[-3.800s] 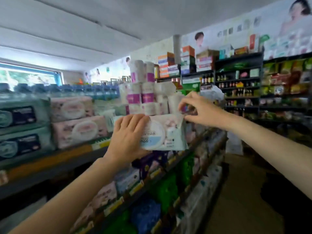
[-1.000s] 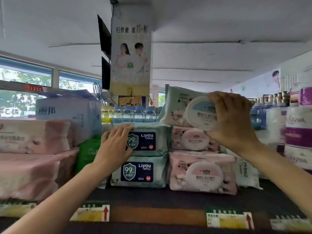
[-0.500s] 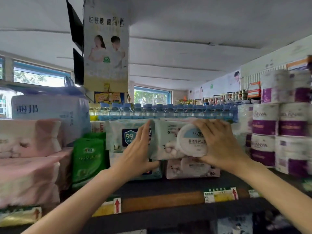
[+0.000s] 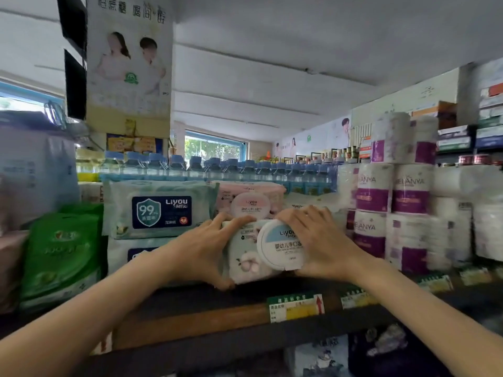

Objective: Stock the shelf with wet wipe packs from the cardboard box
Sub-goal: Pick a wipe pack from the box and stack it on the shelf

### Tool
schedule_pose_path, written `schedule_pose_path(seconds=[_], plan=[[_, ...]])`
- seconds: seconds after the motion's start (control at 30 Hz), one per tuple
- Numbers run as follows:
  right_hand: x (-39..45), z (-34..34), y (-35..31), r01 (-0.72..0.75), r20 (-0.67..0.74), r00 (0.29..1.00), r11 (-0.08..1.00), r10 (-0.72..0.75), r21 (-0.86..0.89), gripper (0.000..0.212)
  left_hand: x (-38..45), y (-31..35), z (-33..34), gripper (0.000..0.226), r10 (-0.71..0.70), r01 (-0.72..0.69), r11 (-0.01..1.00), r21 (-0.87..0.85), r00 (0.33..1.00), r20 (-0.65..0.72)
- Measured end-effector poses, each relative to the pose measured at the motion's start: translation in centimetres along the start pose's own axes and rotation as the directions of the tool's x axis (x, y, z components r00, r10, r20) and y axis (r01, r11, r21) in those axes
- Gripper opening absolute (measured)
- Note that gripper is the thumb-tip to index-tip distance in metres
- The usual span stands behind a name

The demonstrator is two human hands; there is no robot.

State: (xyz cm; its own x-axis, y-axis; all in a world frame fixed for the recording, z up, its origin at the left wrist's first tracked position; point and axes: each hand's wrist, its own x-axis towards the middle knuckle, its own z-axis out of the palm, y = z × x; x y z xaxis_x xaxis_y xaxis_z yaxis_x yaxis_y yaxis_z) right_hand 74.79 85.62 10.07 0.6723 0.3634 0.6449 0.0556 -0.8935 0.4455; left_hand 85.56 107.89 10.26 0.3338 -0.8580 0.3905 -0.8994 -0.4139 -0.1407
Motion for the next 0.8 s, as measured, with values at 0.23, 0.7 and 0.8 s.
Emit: schedule_pose_path(seconds=[0.23, 0.7, 0.8], plan=[[3.0, -0.4, -3.3, 0.132, -0.126, 0.984, 0.991, -0.128, 0.025, 0.085, -4.6, -1.5, -2.2, 0.108, -0.089, 0.097, 0.978, 0.186, 0.995, -0.050], [10.8, 2.0, -16.0, 0.334, -0.065, 0.941, 0.942, -0.332, 0.031, 0.102, -14.6, -6.4, -7.1, 0.096, -0.542, 0.465, 0.826, 0.319, 0.810, 0.221], [10.0, 1.5, -15.9, 0.290, 0.041, 0.956, 0.957, -0.290, -0.001, 0.103, -14.3, -5.7, -6.3, 0.081, -0.484, 0.457, 0.859, 0.230, 0.872, 0.071]])
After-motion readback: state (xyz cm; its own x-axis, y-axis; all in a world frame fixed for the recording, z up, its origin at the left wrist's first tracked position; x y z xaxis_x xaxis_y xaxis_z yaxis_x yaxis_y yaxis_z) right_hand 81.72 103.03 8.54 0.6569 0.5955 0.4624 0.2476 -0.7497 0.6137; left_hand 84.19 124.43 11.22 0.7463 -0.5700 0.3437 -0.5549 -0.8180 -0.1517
